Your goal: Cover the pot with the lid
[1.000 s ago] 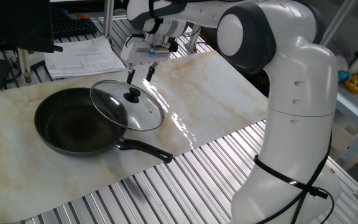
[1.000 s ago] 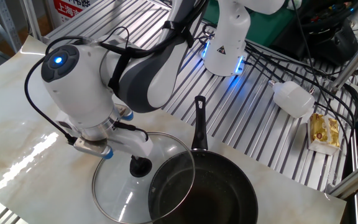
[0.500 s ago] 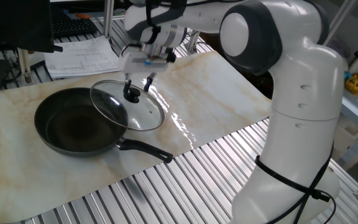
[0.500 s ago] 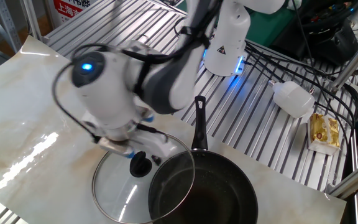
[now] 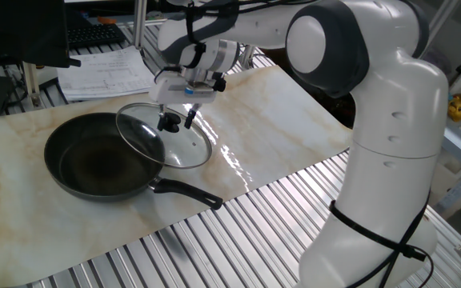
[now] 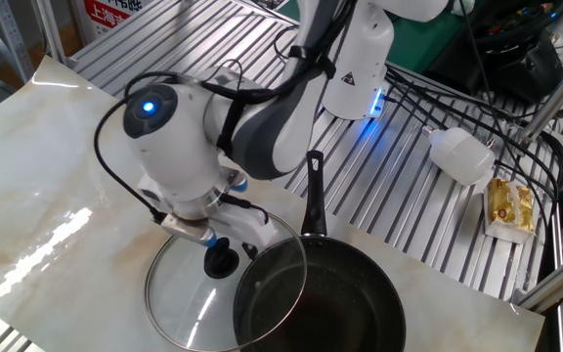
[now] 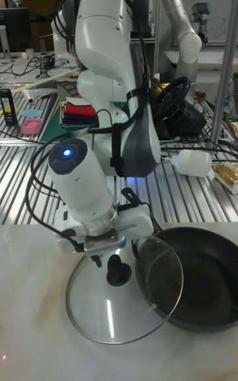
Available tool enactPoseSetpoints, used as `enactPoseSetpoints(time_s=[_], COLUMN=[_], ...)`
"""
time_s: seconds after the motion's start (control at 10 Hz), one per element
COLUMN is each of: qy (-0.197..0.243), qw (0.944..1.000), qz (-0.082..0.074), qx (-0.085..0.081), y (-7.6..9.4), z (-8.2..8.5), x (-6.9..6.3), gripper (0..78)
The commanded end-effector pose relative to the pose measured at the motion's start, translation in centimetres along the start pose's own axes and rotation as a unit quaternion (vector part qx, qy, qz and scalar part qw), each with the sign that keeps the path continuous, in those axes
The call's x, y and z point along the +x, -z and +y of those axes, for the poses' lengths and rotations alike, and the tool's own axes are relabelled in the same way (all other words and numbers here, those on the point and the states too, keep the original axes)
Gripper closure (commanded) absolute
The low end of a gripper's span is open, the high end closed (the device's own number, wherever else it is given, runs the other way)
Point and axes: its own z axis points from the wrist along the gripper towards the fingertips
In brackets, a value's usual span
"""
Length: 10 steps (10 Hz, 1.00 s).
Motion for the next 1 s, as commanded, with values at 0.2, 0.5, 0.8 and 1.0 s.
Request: enactPoseSetpoints(time_s=[0.2,0.5,0.8,1.0], qy=[0.006,0.002,-0.003,-0.003], qw=[0.9999,0.9997,0.9996,0.9996], qz=[-0.015,-0.022,-0.024,-0.021], qx=[0.003,-0.002,-0.011,-0.017], y=[1.5,0.9,1.2,1.5], z=[-0.5,-0.6,-0.8,-1.0], x=[-1.0,-1.3,-1.9,-2.3], gripper=[0.1,0.1,0.1,0.1])
